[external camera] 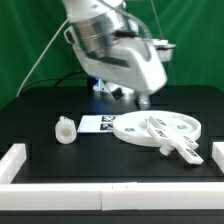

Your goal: Assemble round table

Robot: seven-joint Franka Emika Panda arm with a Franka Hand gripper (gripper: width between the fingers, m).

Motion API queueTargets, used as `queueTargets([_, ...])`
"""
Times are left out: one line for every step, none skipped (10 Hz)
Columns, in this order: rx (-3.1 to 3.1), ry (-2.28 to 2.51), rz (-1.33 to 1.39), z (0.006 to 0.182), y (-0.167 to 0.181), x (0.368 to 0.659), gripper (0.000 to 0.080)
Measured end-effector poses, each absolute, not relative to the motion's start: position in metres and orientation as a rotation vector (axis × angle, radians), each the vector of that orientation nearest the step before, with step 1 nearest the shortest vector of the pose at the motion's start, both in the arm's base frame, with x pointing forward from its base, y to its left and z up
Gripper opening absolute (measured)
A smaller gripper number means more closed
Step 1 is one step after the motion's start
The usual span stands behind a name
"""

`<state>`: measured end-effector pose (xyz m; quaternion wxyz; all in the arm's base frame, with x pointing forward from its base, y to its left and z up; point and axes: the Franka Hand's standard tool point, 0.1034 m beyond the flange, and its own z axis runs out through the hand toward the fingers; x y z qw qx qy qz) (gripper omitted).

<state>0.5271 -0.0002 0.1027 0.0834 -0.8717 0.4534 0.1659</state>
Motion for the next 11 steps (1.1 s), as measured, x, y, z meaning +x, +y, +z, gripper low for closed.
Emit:
queueTargets([-2.66, 1.271, 0.498, 0.104, 0.019, 0.544, 0.0649])
queueTargets([-2.705, 1.176, 0.482, 0.103, 0.028, 0.55, 0.0649])
queueTargets([-2.71, 1.157, 0.48, 0.102, 0.024, 0.549, 0.0649])
queueTargets([-2.708, 1.161, 0.481, 0.102, 0.024, 0.549, 0.0649])
queueTargets([-2.71, 1.159, 0.481, 0.102, 0.024, 0.549, 0.0649])
queueTargets([-2.709, 1.172, 0.488, 0.099, 0.024, 0.548, 0.0649])
queueTargets([-2.705, 1.208, 0.512, 0.089, 0.026, 0.546, 0.0649])
queueTargets([-2.714, 1.218, 0.498, 0.077, 0.025, 0.546, 0.0649])
queueTargets([-2.723, 1.228, 0.473, 0.066, 0.024, 0.545, 0.0649])
queueTargets([-2.729, 1.233, 0.466, 0.058, 0.024, 0.544, 0.0649])
queueTargets([-2.731, 1.231, 0.467, 0.054, 0.027, 0.543, 0.0649])
